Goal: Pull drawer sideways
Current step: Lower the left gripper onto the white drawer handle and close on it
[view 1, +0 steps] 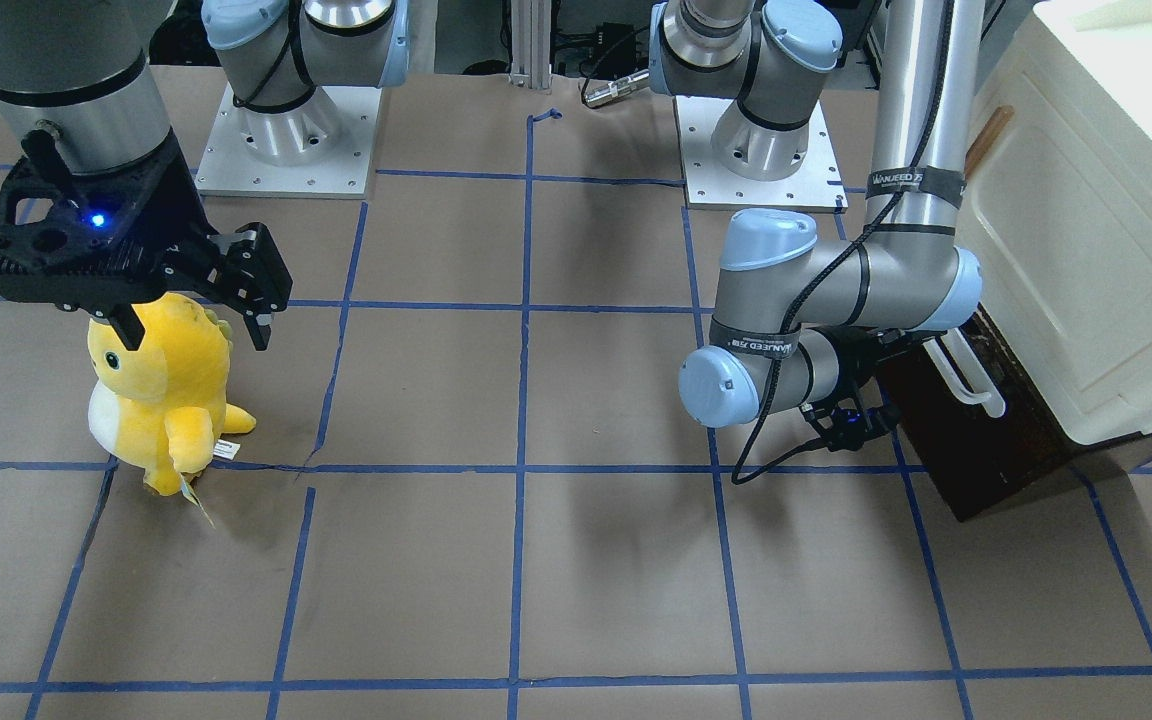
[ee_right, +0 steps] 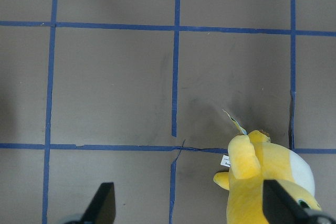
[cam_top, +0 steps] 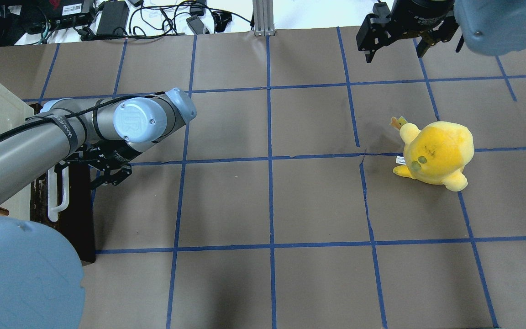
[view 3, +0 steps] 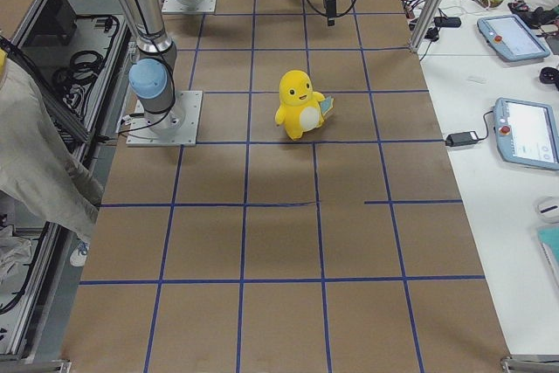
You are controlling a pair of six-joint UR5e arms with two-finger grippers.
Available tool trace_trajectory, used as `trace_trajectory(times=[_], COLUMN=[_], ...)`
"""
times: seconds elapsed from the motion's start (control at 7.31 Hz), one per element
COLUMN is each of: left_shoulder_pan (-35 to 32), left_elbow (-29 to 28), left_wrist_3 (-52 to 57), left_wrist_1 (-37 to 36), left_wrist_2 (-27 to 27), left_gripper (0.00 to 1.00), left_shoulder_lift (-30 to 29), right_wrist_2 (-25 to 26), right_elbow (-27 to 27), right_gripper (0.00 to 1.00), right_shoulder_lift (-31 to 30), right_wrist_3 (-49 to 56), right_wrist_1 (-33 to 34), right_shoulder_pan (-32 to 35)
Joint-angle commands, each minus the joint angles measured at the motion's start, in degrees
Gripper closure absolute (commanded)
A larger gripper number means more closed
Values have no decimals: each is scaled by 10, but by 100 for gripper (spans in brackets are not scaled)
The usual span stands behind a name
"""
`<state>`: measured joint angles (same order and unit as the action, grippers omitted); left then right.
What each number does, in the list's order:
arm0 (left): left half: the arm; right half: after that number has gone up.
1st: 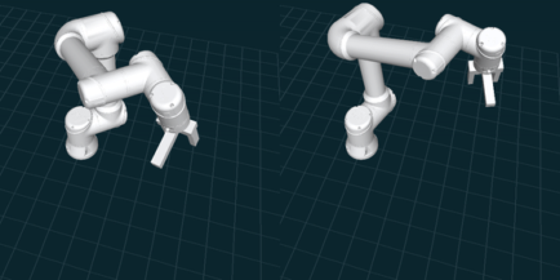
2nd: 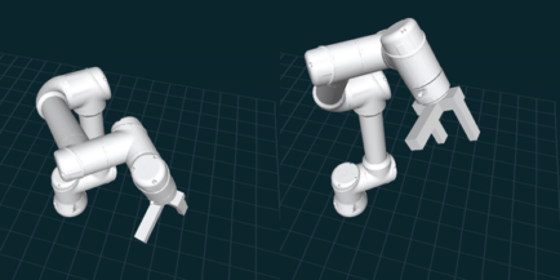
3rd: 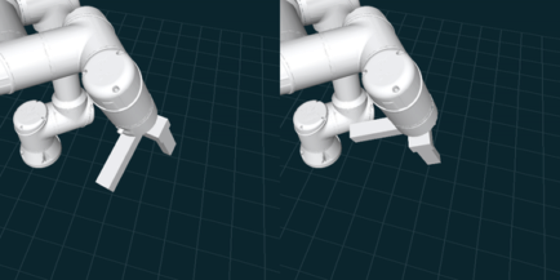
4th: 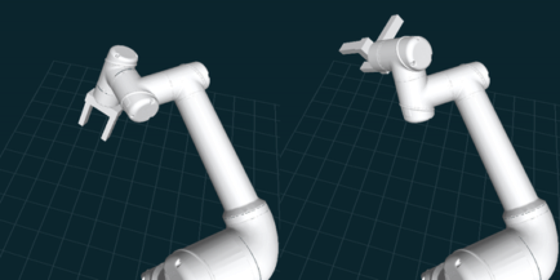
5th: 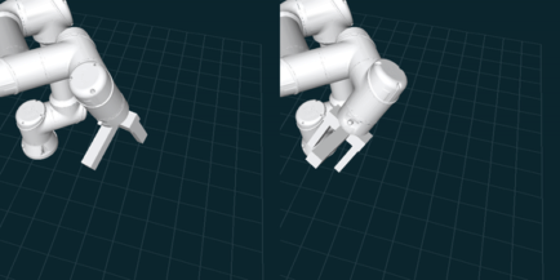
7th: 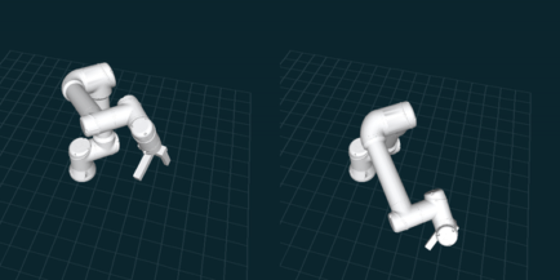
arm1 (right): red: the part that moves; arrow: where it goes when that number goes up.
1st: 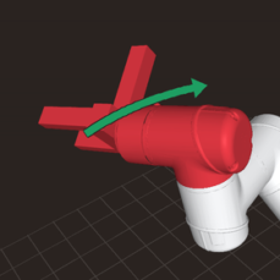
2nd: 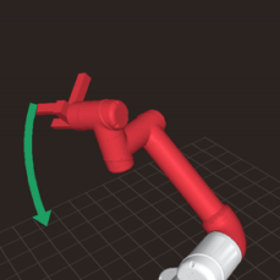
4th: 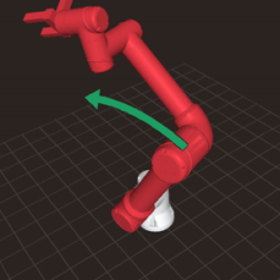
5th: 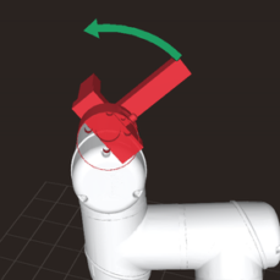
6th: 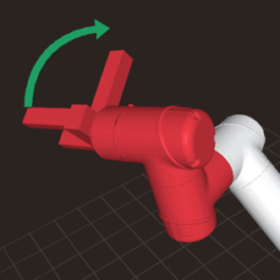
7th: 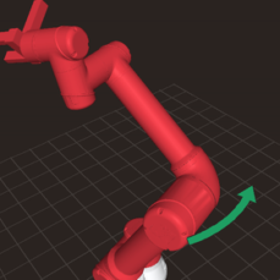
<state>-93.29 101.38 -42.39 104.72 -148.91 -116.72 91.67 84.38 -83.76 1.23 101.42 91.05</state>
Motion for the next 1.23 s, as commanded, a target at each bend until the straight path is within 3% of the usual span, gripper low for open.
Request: trace_trajectory(times=[0.0, 0.14, 0.41, 0.82, 1.09], left_shoulder_pan=[0, 0, 0, -4, -4], left_elbow=[2, 2, 2, 1, 2], left_wrist_3=[-1, -1, -1, -29, -32], left_wrist_1=[9, 15, 16, 80, 99], left_wrist_2=[-9, -14, -16, -16, -36], left_gripper=[32, 32, 44, 53, 53], left_shoulder_lift=[0, -1, 0, 11, 13], right_wrist_2=[0, 0, -1, -1, 0], right_elbow=[0, 0, 0, 0, 0], right_gripper=[0, 0, 0, 0, 0], right_shoulder_lift=[0, 0, 0, 0, 0], right_wrist_3=[0, 0, 0, 0, 0], right_wrist_1=[0, 0, 0, 0, 0], right_shoulder_pan=[0, 0, 0, 0, 0])
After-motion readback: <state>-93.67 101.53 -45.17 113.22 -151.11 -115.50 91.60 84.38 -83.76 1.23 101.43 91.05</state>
